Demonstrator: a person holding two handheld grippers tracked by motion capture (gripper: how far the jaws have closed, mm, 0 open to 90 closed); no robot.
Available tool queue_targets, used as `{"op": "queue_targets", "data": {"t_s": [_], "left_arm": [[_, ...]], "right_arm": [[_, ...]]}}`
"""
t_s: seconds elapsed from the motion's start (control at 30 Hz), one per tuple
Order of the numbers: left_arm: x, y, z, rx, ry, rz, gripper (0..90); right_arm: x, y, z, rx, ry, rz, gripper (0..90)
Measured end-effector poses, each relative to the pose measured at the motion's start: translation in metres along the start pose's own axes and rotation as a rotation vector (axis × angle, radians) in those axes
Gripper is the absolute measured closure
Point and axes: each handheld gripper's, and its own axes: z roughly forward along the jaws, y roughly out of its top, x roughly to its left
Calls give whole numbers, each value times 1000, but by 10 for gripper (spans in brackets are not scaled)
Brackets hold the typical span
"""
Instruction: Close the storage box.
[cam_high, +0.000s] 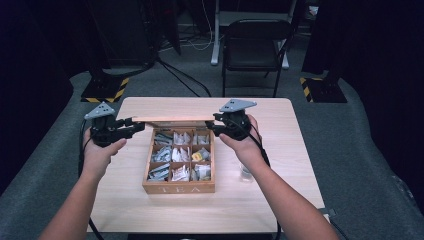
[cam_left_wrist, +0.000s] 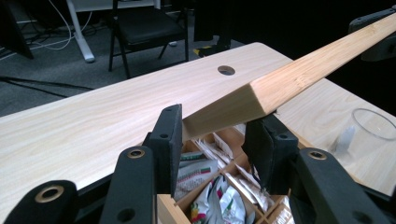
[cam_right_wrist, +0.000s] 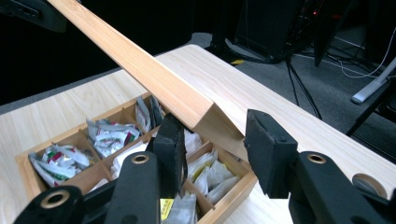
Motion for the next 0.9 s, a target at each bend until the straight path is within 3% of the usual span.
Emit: {"op": "queue_targets", "data": {"t_s": [0.4,0.63,0.9], "left_arm": [[-10,-19,-6,18,2,12,561],[-14,-33,-8,22,-9,-1,551],[-18,-43,-8,7,-7,-21,543]], "right_arm": [[13,-20,-5,-8,5,-21,563],[22,-32,-6,-3,0,-34,553],[27,-41,-9,-10,14,-12,533]]}}
